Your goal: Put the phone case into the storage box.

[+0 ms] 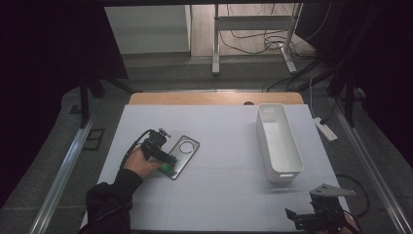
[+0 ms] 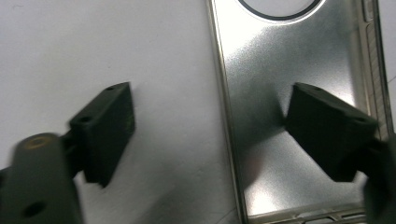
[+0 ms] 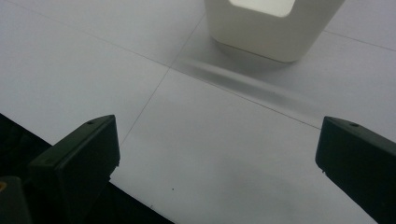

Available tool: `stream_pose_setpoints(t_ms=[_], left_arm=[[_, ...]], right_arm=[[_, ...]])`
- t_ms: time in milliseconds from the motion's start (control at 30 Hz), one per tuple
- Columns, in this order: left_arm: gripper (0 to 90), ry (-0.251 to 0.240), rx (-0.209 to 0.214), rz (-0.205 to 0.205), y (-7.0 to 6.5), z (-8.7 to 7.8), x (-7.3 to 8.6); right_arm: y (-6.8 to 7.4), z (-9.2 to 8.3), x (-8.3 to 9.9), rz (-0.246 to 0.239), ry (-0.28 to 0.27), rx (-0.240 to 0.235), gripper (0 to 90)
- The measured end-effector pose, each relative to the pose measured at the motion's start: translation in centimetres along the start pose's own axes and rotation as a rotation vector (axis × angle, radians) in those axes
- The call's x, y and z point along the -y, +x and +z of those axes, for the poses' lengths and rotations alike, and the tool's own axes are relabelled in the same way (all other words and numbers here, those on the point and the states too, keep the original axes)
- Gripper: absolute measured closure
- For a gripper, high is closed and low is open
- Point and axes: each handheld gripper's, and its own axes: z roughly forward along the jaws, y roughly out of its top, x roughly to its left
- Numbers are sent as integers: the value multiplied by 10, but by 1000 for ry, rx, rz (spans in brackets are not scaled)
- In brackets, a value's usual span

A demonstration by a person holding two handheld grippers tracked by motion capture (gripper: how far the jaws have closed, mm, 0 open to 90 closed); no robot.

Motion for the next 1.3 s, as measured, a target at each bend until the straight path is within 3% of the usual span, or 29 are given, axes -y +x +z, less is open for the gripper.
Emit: stream_pose_setpoints(t_ms=[100,200,300,333,567,867,1300], left_arm=[[381,-12,6,0,1,-4,1],[433,-15,17,7,0,-5,2],[573,-11,37,20,-2,-6,1],[667,-5,54,25,-3,-6,0],[844,1,40,-2,-1,-7,0],[890,-12,45,0,-3,-7,1],[892,-75,26,-6,-4,-11,7]], right_arm=[[0,0,0,0,1,0,2],[0,0,0,-2,1,0,2],[0,0,0,-3,2,0,2],[0,0,0,-3,2,0,2],[0,0,0,-3,2,-2,2],[0,0,0,-3,3,-2,2],[0,0,0,-1,2,-1,2]])
